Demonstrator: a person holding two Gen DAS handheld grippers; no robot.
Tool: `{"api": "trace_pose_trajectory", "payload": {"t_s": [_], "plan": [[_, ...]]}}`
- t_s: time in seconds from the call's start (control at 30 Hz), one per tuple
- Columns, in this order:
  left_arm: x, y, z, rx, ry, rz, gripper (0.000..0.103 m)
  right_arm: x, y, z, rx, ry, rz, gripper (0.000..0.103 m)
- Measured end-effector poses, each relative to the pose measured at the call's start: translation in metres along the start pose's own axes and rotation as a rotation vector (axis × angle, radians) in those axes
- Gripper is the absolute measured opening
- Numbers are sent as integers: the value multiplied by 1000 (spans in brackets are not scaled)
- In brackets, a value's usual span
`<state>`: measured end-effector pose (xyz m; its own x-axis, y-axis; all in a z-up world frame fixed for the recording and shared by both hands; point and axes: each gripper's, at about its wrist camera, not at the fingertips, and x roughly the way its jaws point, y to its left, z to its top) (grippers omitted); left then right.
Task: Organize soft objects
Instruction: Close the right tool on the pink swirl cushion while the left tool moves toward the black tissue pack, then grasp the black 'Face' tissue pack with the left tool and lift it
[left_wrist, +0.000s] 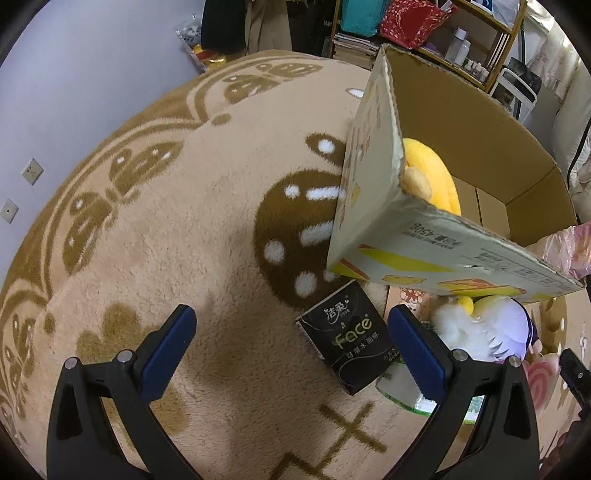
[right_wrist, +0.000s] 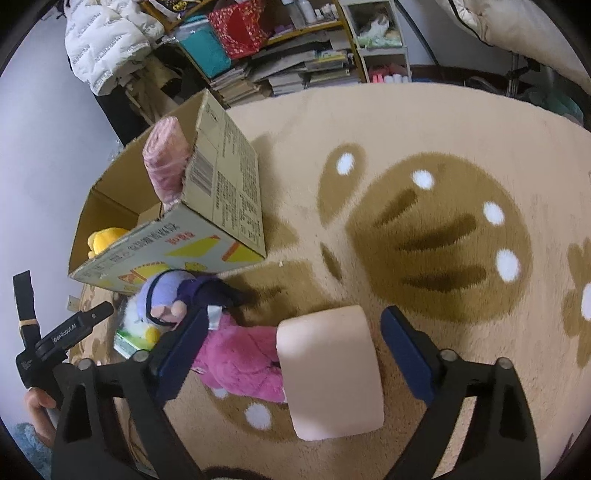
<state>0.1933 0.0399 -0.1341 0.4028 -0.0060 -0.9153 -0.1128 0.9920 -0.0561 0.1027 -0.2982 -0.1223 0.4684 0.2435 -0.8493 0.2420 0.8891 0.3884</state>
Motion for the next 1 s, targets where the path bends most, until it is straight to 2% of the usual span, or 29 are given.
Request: {"api": "trace_pose_trajectory", "payload": {"t_s": [0.1,0.17,0.27,0.3,0.43,0.7,1.0], "plan": [[5,1,0,-10,17,-12,102,4,-1,-1,2,24,-12,81],[9,2,0,-14,30,-13,102,5,-3,-1,4,33,-21,77],[16,3,-2,-24,52,-28,102,3,-4,-1,1,27,-31,56],[18,3,-2,-29,56,-44,102,2,-4,-1,-8,27,-29,53],[23,2,-2,-47,73,-75,102,5,-5,-2,-10,42,-29,53],[38,-7,-5,-15,120,-81,102,10,-9,-1,2,62,-25,53],[44,-8,-5,-39,122,-94,101,15,-9,-1,-6,84,-48,55]]}}
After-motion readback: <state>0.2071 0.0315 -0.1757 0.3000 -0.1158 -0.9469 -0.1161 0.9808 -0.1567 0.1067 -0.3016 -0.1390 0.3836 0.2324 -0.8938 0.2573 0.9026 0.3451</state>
